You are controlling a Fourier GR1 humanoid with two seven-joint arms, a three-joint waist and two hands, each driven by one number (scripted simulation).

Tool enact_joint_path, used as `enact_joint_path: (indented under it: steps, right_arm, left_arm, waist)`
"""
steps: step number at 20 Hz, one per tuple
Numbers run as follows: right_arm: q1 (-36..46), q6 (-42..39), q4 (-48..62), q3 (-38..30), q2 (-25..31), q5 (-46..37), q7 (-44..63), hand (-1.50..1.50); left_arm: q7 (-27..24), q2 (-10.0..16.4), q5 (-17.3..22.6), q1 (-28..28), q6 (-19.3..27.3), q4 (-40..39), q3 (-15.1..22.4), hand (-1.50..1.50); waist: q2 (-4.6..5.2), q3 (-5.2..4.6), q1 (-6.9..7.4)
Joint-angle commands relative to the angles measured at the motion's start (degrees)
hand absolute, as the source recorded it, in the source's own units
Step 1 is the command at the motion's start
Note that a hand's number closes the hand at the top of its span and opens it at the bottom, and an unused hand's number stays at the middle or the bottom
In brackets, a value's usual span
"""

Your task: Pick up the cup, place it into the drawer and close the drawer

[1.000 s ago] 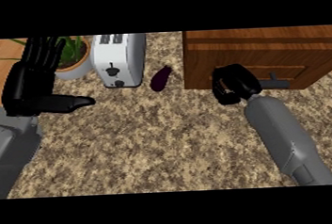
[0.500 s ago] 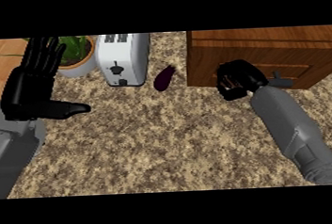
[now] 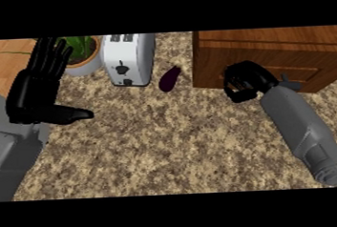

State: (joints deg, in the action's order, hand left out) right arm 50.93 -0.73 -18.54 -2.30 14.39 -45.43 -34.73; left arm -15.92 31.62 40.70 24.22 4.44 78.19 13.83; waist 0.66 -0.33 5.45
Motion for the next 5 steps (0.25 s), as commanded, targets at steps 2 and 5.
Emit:
enact_joint_path:
  steps: [2, 5]
  right_arm:
    - [5.0, 4.0, 2.8, -4.4, 4.9, 1.7, 5.3, 1.50]
    - [6.0, 2.8, 3.3, -4.7, 5.8, 1.8, 5.8, 1.50]
  left_arm:
    - [-0.4, -0.8, -0.1, -0.5, -0.8, -0.8, 0.4, -1.50]
    - [-1.0, -1.3, -0.8, -0.9, -0.5, -0.7, 0.7, -1.50]
  waist:
    - [2.41, 0.57, 1.06]
    - [2.33, 0.54, 1.63]
